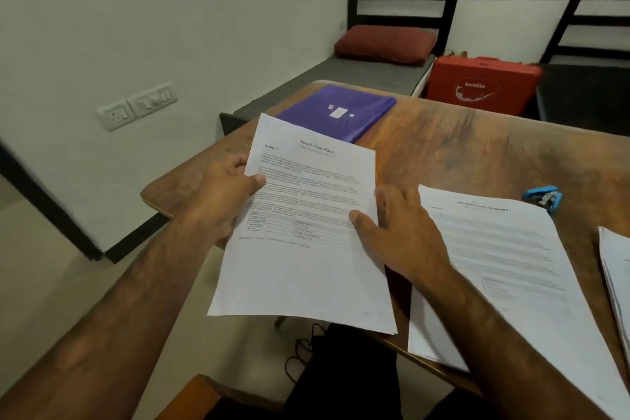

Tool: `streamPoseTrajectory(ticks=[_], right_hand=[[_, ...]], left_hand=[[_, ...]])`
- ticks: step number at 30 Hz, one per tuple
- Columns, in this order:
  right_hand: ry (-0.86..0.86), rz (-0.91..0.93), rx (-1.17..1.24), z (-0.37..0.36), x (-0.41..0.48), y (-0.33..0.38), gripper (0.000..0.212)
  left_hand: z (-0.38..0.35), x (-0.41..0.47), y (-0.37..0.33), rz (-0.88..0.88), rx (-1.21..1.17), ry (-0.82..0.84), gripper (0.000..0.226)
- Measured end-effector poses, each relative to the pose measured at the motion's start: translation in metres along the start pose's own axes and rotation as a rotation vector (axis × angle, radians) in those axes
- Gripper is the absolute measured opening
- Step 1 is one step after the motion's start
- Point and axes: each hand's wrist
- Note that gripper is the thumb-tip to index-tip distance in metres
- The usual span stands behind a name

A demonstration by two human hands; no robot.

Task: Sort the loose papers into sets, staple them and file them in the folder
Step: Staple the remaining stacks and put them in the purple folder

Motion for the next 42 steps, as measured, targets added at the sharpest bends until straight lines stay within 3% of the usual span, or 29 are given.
streamPoseTrajectory(ticks=[6,14,18,22,28,33,36,42], right_hand=[[-0.178,-0.083,0.357,0.057,-0.007,-0.002,0.041],[-0.287,-0.291,0.17,0.133,-0.085,-0.084,0.043],[-0.174,-0.436,-0.048,0.166,-0.151,-0.124,0.054],[-0.054,-0.405,-0.233,0.176,-0.199,-0.146,0.066],[0.351,-0.255,-0.297,0.191,-0.251,-0.155,0.107],[0.437,-0.229,-0.293,0.184,-0.268,-0.164,0.124],[0.435,-0.224,-0.312,0.183,-0.271,-0.165,0.124],[0.341,-0.209,-0.238,0.174,-0.288,-0.164,0.101]], left_hand=[[-0.031,-0.023,-0.026,-0.075,-0.106,0.148,0.021],[-0.169,-0.05,-0.008,-0.049,0.007,0.359,0.016],[-0.234,-0.077,0.006,-0.033,0.159,0.457,0.013],[-0.265,-0.097,0.014,-0.11,0.314,0.457,0.016],[-0.251,-0.097,0.008,-0.213,0.43,0.358,0.019],[-0.232,-0.103,0.013,-0.199,0.456,0.32,0.013],[-0.224,-0.105,0.018,-0.172,0.455,0.31,0.014],[-0.216,-0.11,0.027,-0.174,0.47,0.342,0.018]])
Point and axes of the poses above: each hand's wrist, its own x-axis towards the middle knuckle, its own z-axis out of the back of the hand, y = z × x, and after that the axes turned 14 degrees about z, right-handed
